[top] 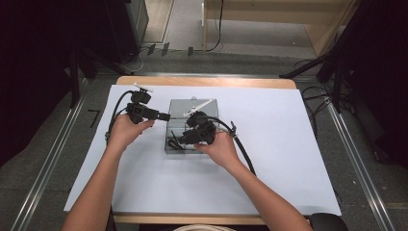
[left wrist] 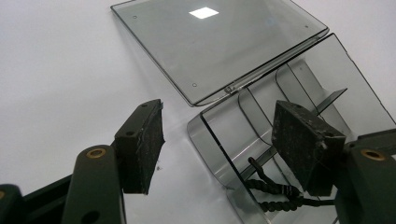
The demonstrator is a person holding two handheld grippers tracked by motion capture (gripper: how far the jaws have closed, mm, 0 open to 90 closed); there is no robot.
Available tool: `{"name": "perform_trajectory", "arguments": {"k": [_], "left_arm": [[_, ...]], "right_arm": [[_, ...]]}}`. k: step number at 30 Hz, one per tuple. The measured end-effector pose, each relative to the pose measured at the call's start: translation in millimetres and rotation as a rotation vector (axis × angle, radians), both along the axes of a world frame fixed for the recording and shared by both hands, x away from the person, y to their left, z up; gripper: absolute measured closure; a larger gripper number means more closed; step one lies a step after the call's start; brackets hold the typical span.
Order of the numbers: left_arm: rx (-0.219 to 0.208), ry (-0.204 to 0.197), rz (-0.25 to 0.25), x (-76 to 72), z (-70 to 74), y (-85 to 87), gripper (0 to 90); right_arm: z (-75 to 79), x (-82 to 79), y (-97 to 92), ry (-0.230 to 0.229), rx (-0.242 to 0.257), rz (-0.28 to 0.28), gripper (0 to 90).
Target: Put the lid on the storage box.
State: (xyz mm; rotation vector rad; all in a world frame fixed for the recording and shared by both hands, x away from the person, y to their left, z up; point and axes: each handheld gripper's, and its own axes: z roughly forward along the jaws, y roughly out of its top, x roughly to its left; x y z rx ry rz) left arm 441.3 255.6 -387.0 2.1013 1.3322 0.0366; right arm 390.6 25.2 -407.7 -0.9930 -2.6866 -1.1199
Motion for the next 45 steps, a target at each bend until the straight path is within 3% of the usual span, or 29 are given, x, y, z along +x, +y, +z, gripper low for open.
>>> {"name": "perform_trajectory", "arguments": {"k": [14,23,35,45], "left_arm": [[0.003,-0.014,-0.011,0.1,-0.2,-4.5,35.8],[-0.026,-0.012,0.002,2.6,-1.7,-7.0,37.2],[-0.01,-0.024,-0.019,3.8,0.1,-13.3,41.9],[-0.01,-0.032,-0.005,7.4,-2.6,-13.5,44.5]], "right_arm": [[7.9,6.3,-28.0,-0.049,0.057,-0.053,59.7],[18.7,9.4,-49.0,-0.081,0.065,-0.092,59.0],[16.2,18.4,-71.6,-0.087,0.063,-0.153,59.4],[11.7,28.1,-81.2,-0.09,0.044,-0.201,60.2]]}}
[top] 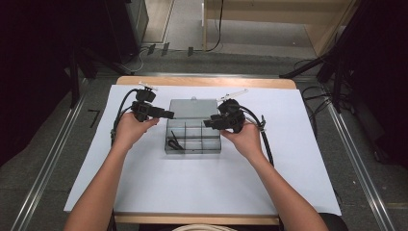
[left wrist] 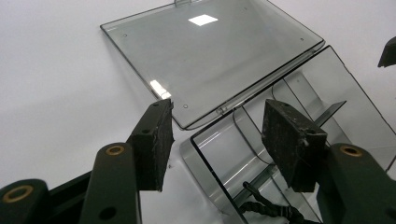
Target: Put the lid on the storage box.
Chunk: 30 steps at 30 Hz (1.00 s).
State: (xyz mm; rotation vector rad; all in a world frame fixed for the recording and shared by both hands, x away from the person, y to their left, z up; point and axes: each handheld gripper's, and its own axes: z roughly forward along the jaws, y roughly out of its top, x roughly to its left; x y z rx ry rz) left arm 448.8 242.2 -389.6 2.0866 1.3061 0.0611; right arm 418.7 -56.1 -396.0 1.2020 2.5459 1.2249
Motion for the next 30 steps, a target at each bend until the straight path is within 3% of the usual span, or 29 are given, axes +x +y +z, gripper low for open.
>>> {"name": "perform_trajectory", "arguments": {"k": [12,15,18,30], "left_arm": [[0.029,0.015,0.006,11.7,-5.6,-9.0,47.2],[-0.004,0.022,0.025,16.0,-6.6,-8.7,47.2],[0.021,0.03,0.023,18.2,-8.9,-9.2,47.2],[0.036,0.036,0.046,25.0,-11.9,-8.0,47.1]], "right_arm": [[-5.0,14.7,-6.4,0.018,0.01,-0.059,61.0],[-4.5,19.5,-5.3,0.017,0.032,-0.07,61.7],[-5.3,23.0,-2.5,0.011,0.019,-0.082,61.8],[-14.7,44.2,-6.5,0.017,-0.031,-0.167,62.7]]}}
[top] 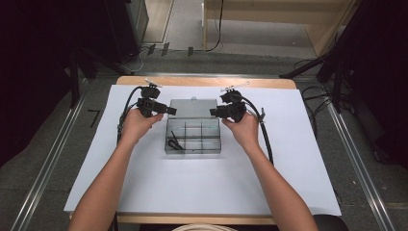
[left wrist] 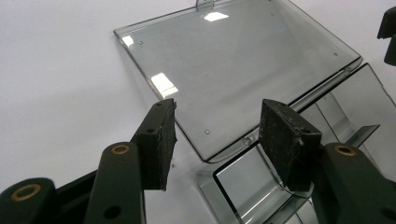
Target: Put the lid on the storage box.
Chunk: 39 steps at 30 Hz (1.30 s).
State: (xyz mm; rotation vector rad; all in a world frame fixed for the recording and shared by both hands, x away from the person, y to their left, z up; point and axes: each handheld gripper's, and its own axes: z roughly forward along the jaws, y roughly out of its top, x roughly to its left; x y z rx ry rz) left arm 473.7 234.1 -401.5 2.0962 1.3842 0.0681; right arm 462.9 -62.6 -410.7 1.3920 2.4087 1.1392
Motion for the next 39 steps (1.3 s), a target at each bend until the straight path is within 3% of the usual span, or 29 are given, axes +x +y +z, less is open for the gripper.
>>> {"name": "perform_trajectory", "arguments": {"k": [17,39], "left_arm": [[0.006,0.011,-0.002,11.0,-8.7,-7.2,45.1],[0.0,0.037,0.04,16.6,-18.9,-6.8,42.7]], "right_arm": [[-14.1,11.0,-0.4,0.024,0.005,-0.065,62.0],[-35.6,18.9,6.4,0.055,0.06,-0.183,60.8]]}}
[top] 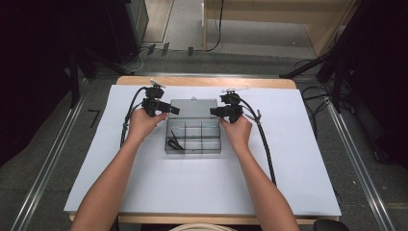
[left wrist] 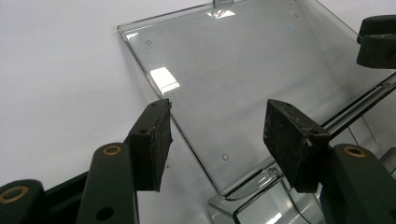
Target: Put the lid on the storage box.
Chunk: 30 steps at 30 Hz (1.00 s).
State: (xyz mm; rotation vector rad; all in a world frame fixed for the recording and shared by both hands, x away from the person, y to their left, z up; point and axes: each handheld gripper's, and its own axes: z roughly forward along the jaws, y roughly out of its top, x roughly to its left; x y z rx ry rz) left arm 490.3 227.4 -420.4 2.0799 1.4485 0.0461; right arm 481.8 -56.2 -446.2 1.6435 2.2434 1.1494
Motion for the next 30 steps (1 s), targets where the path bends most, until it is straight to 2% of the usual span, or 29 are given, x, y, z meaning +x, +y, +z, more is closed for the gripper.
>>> {"name": "perform_trajectory", "arguments": {"k": [11,17,24,30], "left_arm": [[0.014,0.009,0.004,1.1,-3.6,-0.5,41.7],[0.007,0.015,0.01,1.9,-5.7,-0.4,41.5],[-0.022,0.027,0.027,3.0,-9.0,1.1,38.7],[-0.071,0.049,0.048,3.9,-13.3,4.2,37.0]], "right_arm": [[-8.7,-1.5,0.4,0.003,0.07,-0.067,56.5],[-12.2,-2.5,2.6,0.008,0.1,-0.097,53.5],[-17.3,-2.5,1.5,0.031,0.162,-0.128,51.4],[-17.4,-2.4,1.7,0.05,0.175,-0.141,50.8]]}}
